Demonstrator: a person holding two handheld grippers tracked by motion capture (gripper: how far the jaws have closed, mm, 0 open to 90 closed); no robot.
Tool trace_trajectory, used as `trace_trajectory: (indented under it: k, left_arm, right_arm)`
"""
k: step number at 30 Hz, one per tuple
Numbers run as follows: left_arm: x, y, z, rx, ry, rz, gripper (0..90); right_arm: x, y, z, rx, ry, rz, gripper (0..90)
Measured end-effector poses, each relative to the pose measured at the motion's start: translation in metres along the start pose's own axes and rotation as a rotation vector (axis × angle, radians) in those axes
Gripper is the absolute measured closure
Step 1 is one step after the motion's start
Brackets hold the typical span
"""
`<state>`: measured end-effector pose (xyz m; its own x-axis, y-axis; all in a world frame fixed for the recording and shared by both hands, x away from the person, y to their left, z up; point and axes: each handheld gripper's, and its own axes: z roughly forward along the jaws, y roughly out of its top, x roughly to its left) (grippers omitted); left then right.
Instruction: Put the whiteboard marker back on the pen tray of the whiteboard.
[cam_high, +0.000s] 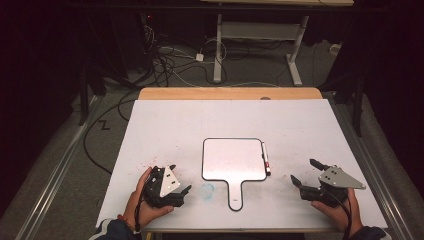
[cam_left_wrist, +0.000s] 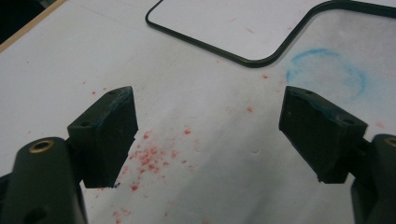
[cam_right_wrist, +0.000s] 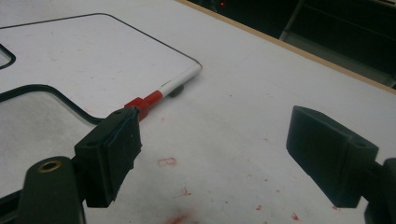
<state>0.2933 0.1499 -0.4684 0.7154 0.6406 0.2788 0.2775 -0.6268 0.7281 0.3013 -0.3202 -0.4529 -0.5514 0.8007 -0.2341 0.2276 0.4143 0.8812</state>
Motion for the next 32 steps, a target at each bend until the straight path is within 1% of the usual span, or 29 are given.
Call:
trace_trajectory:
  k: [2,3,5,7,13,20,24,29,30,31,32]
  left_arm:
    - [0.000,0.001,0.001,-0.004,-0.003,0.000,18.2]
    - [0.000,0.001,0.001,-0.002,-0.003,0.002,18.2]
    - [0.000,0.001,0.002,0.003,-0.006,0.005,18.2]
    - [0.000,0.001,0.003,0.003,-0.009,0.003,18.2]
    - [-0.001,0.001,0.003,0.003,-0.008,0.003,18.2]
    - [-0.001,0.003,0.005,0.000,-0.019,0.010,18.2]
    - [0.000,0.004,0.008,0.002,-0.028,0.013,18.2]
    - [0.000,0.006,0.008,0.000,-0.026,0.018,18.2]
    - [-0.001,0.007,0.009,0.000,-0.024,0.020,18.2]
    - [-0.001,0.008,0.010,0.003,-0.022,0.029,18.2]
    - [-0.002,0.009,0.010,0.003,-0.020,0.034,18.2]
  right_arm:
    - [0.000,0.000,-0.001,-0.005,-0.010,0.000,17.9]
    - [-0.001,0.001,-0.001,-0.008,-0.005,0.005,17.9]
    - [-0.001,0.000,0.000,0.000,-0.009,0.005,17.9]
    - [-0.001,-0.002,0.001,0.006,-0.003,0.004,17.9]
    - [0.000,-0.003,0.003,0.014,-0.007,-0.012,18.5]
    - [0.001,-0.004,0.003,0.027,-0.021,-0.027,18.9]
    - [0.000,-0.006,0.003,0.035,-0.040,-0.042,18.9]
    - [0.000,-0.007,0.002,0.036,-0.048,-0.049,18.9]
    - [0.000,-0.007,0.002,0.042,-0.051,-0.059,18.9]
    - [0.001,-0.007,0.003,0.049,-0.070,-0.067,19.0]
    - [0.001,-0.008,0.003,0.052,-0.078,-0.072,19.1]
